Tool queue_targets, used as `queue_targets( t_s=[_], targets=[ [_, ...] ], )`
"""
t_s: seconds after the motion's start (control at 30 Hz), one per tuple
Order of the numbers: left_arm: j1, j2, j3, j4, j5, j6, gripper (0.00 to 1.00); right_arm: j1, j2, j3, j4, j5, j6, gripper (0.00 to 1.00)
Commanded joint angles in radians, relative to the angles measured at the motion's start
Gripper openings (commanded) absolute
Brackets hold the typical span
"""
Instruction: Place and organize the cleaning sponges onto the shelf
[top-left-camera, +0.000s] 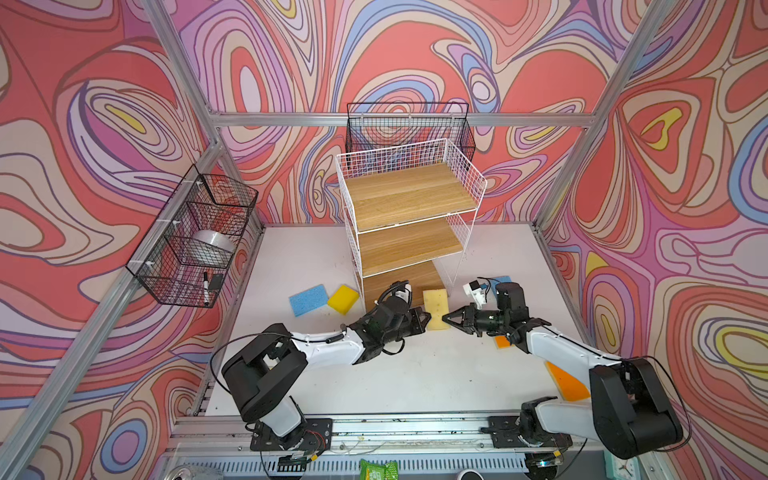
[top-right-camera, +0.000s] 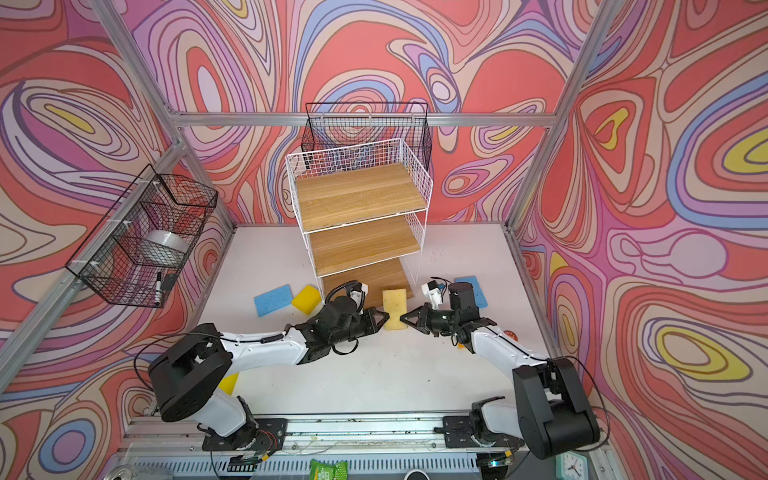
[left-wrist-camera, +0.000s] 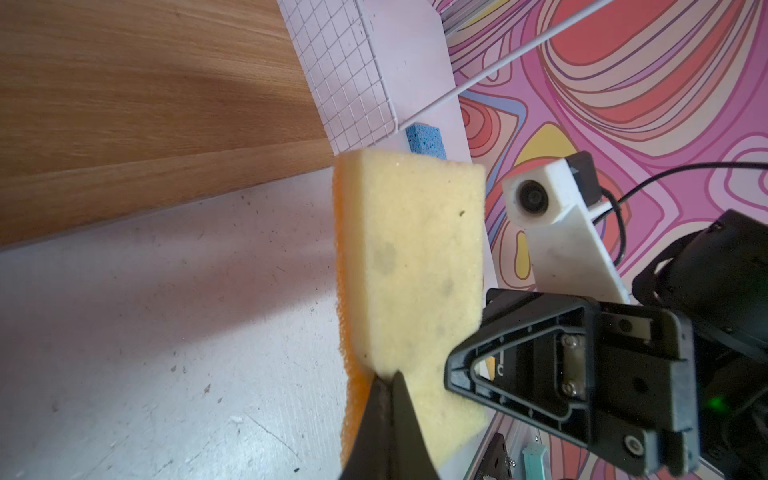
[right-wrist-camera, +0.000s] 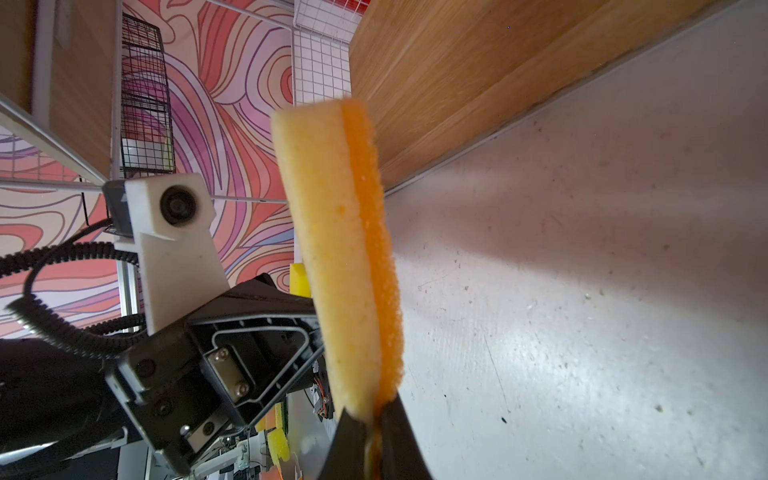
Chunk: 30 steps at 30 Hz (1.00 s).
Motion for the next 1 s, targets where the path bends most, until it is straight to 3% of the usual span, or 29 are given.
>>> queue_targets(
  t_s=[0.0,0.1,0.17,0.3,0.43,0.6,0.7,0.87,0.97],
  targets=[
    [0.0,-0.016,0.008,0.019,0.016,-0.003,0.05,0.004,-0.03,0.021,-0.019,0.027,-0.017,0.01],
    [0.0,-0.02,0.006,0.016,0.016,-0.002,0.06,0.004,-0.044,0.024,-0.03,0.033,-0.018,0.0],
    [0.0,-0.021,0.007,0.014,0.019,-0.002,0.13,0.004,-0.052,0.026,-0.041,0.038,-0.02,0.0],
    [0.001,-0.038,0.002,-0.001,0.016,0.009,0.64,0.005,-0.075,0.034,-0.082,0.059,-0.036,0.0],
    [0.001,-0.073,-0.013,-0.028,0.001,0.021,0.8,0.004,-0.101,0.037,-0.124,0.09,-0.057,0.0],
    [-0.024,-0.112,-0.037,-0.062,-0.009,0.045,0.86,0.004,-0.179,0.092,-0.328,0.232,-0.159,0.0],
    [-0.092,-0.146,-0.001,-0.2,-0.091,0.123,0.87,0.008,-0.232,0.137,-0.474,0.363,-0.206,0.0],
    [-0.15,-0.21,-0.022,-0.315,-0.188,0.136,0.88,0.067,-0.263,0.214,-0.696,0.729,-0.24,0.0],
    [-0.169,-0.282,-0.05,-0.385,-0.244,0.142,0.88,0.16,-0.262,0.241,-0.75,0.883,-0.229,0.0]
  ],
)
